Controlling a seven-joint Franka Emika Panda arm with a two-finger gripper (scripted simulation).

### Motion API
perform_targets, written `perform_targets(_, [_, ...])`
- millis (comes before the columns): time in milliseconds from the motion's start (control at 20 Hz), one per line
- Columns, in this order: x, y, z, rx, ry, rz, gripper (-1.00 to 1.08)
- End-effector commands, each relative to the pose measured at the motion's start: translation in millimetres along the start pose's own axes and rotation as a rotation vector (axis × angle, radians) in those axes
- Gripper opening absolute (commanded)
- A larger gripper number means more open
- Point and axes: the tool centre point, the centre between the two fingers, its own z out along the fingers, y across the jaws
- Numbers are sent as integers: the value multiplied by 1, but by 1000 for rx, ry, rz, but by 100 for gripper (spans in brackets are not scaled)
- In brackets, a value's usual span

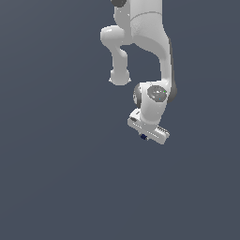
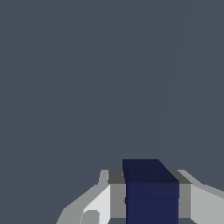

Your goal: Pick up the object and move it to a goal position.

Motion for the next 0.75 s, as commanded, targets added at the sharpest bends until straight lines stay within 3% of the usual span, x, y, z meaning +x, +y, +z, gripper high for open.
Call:
perform_targets(0, [-21, -13, -10, 0, 0, 0, -100])
perform_targets(350, [-59, -40, -29, 0, 0, 0, -100])
perform_targets(700, [-68, -47, -33, 0, 0, 0, -100])
